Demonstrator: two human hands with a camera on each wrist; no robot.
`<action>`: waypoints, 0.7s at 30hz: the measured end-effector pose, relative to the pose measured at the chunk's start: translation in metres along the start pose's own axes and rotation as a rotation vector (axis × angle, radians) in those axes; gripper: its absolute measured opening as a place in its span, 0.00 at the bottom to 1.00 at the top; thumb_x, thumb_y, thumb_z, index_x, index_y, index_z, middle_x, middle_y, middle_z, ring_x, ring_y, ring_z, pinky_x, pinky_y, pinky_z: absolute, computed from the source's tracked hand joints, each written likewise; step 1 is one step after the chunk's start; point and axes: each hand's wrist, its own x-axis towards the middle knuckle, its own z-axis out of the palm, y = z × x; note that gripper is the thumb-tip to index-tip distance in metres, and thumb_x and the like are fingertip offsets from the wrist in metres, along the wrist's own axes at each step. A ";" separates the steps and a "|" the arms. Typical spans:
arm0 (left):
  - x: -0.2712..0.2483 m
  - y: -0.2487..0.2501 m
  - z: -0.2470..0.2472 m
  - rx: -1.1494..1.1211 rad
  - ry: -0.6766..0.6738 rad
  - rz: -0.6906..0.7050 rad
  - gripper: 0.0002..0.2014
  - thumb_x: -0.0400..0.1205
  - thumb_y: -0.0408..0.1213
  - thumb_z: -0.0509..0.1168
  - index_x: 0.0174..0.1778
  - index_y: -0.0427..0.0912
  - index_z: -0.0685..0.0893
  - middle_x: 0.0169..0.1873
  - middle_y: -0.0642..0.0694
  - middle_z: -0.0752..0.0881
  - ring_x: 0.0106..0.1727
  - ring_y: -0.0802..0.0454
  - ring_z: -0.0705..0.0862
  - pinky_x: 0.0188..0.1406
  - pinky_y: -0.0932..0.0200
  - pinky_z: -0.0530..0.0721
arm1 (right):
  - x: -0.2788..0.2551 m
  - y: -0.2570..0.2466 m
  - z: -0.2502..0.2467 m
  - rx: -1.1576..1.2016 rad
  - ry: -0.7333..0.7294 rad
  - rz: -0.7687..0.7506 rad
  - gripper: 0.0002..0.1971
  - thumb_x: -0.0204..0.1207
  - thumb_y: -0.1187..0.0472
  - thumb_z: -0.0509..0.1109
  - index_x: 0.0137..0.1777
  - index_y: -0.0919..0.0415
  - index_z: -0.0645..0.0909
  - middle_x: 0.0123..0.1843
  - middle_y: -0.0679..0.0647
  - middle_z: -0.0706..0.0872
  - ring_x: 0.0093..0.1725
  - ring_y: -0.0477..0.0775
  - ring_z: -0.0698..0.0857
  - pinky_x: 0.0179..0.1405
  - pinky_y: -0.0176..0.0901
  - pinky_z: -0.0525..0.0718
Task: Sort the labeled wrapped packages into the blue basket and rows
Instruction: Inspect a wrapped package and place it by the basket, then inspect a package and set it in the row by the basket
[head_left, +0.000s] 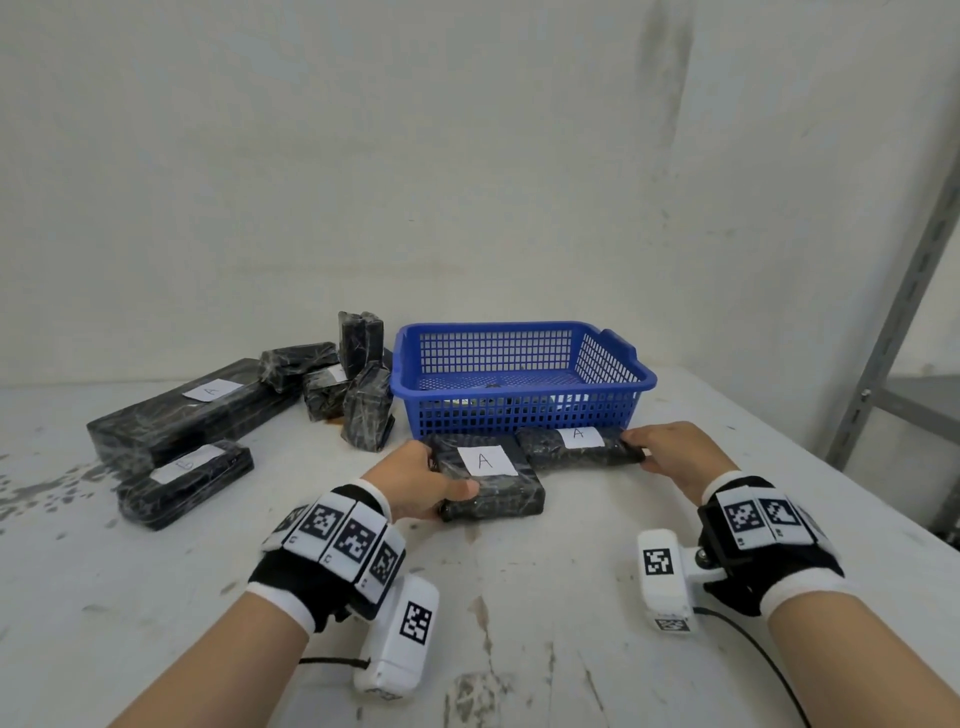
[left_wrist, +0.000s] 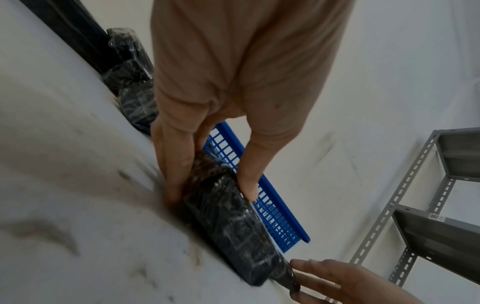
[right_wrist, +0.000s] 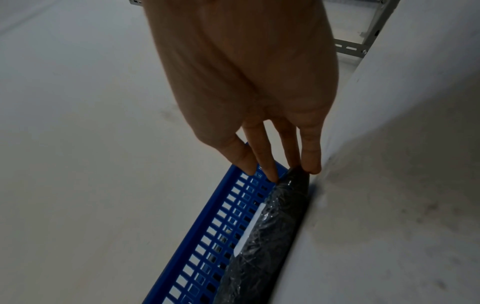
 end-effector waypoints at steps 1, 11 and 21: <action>0.002 0.000 0.001 -0.001 0.011 0.004 0.23 0.75 0.37 0.77 0.56 0.42 0.69 0.59 0.39 0.84 0.60 0.40 0.85 0.62 0.43 0.85 | 0.000 0.001 0.000 0.004 -0.001 0.000 0.18 0.80 0.67 0.72 0.67 0.76 0.82 0.62 0.70 0.85 0.54 0.58 0.81 0.66 0.54 0.81; 0.007 0.006 0.011 0.346 0.138 0.051 0.29 0.82 0.47 0.68 0.74 0.34 0.70 0.68 0.40 0.78 0.67 0.44 0.78 0.59 0.58 0.74 | 0.001 -0.004 -0.001 -0.117 0.049 -0.012 0.10 0.82 0.61 0.70 0.56 0.69 0.85 0.50 0.61 0.83 0.50 0.59 0.81 0.49 0.47 0.79; 0.000 0.004 -0.038 0.285 0.103 0.040 0.28 0.85 0.49 0.64 0.77 0.36 0.70 0.63 0.41 0.82 0.58 0.46 0.82 0.53 0.55 0.81 | -0.038 -0.029 -0.003 -0.254 -0.052 -0.230 0.16 0.84 0.60 0.69 0.70 0.61 0.83 0.69 0.58 0.85 0.62 0.55 0.79 0.66 0.48 0.73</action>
